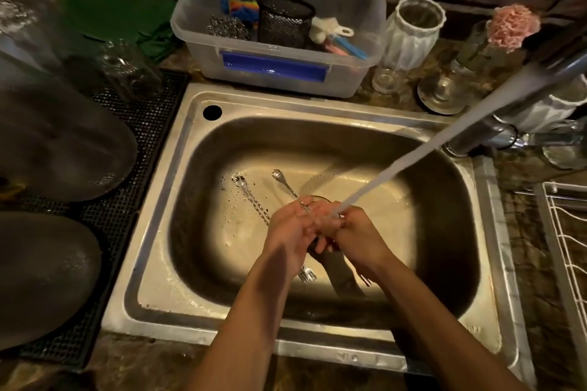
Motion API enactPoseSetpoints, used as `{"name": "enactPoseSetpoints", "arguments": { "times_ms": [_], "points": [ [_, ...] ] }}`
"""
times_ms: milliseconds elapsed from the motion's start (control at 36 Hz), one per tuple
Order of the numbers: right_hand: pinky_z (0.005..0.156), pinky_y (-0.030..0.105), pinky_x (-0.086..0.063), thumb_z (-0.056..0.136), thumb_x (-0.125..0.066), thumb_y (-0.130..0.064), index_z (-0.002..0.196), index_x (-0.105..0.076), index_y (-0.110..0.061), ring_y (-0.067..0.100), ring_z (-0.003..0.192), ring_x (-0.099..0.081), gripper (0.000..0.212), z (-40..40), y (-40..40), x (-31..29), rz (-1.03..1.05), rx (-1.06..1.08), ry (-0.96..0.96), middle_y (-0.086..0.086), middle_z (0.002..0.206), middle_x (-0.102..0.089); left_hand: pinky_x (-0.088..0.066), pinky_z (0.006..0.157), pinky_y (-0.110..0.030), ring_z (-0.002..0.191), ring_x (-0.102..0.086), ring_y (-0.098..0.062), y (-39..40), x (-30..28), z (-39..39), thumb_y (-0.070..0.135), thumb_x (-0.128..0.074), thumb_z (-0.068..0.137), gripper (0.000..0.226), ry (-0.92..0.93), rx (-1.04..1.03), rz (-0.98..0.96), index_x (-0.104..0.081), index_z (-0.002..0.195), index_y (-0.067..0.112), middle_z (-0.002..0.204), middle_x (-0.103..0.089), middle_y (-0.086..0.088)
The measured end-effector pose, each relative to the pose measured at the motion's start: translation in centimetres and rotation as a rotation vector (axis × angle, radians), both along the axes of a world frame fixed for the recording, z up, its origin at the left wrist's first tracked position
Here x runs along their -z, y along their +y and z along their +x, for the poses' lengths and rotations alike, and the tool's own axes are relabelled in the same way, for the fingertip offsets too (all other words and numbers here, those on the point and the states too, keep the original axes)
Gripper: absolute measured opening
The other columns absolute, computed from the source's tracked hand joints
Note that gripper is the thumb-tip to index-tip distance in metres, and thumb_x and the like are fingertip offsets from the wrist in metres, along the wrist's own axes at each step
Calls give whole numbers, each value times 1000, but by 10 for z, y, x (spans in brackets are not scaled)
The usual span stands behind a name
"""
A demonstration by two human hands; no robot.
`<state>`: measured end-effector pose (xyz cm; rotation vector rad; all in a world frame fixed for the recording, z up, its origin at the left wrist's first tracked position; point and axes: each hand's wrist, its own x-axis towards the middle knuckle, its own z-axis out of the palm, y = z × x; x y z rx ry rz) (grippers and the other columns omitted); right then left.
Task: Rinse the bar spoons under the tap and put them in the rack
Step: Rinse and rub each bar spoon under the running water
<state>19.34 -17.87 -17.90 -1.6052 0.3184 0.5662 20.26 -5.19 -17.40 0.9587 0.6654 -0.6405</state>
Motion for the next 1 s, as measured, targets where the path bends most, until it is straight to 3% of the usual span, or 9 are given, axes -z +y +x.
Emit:
{"name": "enactPoseSetpoints", "arguments": {
  "times_ms": [83, 194, 361, 500, 667, 750, 806, 889, 1000],
  "points": [
    [42, 19, -44, 93, -51, 9, 94, -64, 12, 15, 46, -61, 14, -5, -2, -3, 26, 21, 13, 5, 61, -71, -38, 49, -36, 46, -57, -23, -2, -4, -5, -12, -53, 85, 30, -26, 14, 2, -60, 112, -2, 106, -70, -29],
    [44, 21, -43, 92, -56, 2, 97, -66, 9, 18, 49, -63, 13, -13, -6, -6, 12, 32, 11, 20, 70, -71, -38, 42, -29, 50, -60, -25, -6, -5, -10, -3, -41, 101, 22, -21, -34, -9, -59, 113, -4, 111, -70, -28],
    [44, 21, -41, 91, -57, -3, 93, -77, -14, 18, 55, -67, 23, -25, -11, -15, 42, 1, -13, 12, 76, -76, -39, 41, -27, 58, -63, -23, -11, -12, -16, 4, -44, 102, 21, 14, -69, -44, -62, 113, 7, 120, -67, -23],
    [43, 20, -42, 92, -54, -3, 98, -78, -21, 16, 55, -66, 30, -37, -17, -26, 49, 0, 2, 6, 68, -75, -38, 50, -34, 75, -55, -32, -13, -17, -21, -2, -44, 100, 29, 20, -79, -21, -56, 126, -3, 121, -64, -28],
    [46, 21, -44, 99, -49, -5, 107, -77, -18, 22, 63, -66, 31, -52, -28, -41, 46, -34, 26, 14, 89, -77, -43, 57, -35, 60, -62, -17, -21, -21, -33, -6, -57, 92, 29, -6, -91, -20, -61, 121, -4, 115, -70, -21],
    [47, 22, -44, 99, -49, -4, 106, -77, -11, 23, 64, -65, 29, -59, -33, -47, 41, -24, 23, 23, 92, -75, -42, 60, -31, 82, -71, -23, -25, -23, -37, -8, -53, 93, 25, 0, -131, -66, -64, 115, -3, 110, -74, -20],
    [47, 22, -44, 99, -49, -3, 104, -77, -11, 22, 62, -65, 30, -64, -36, -50, 46, -11, 23, 17, 86, -76, -50, 69, -31, 99, -73, -26, -29, -23, -38, -9, -51, 93, 21, -3, -167, -94, -66, 107, -2, 102, -76, -18],
    [46, 21, -47, 99, -48, 0, 103, -78, -22, 19, 59, -66, 37, -71, -43, -53, 61, 18, 50, 11, 92, -77, -55, 96, -36, 100, -74, -25, -33, -22, -40, -11, -49, 95, 24, -9, -217, -86, -65, 112, -7, 107, -74, -21],
    [46, 22, -49, 98, -52, -2, 116, -72, -14, 21, 59, -68, 29, -77, -55, -54, 59, 28, 82, 12, 96, -77, -56, 96, -37, 98, -74, -28, -36, -22, -44, -11, -45, 96, 25, -10, -233, -96, -61, 115, -9, 110, -72, -22]
  ]
}}
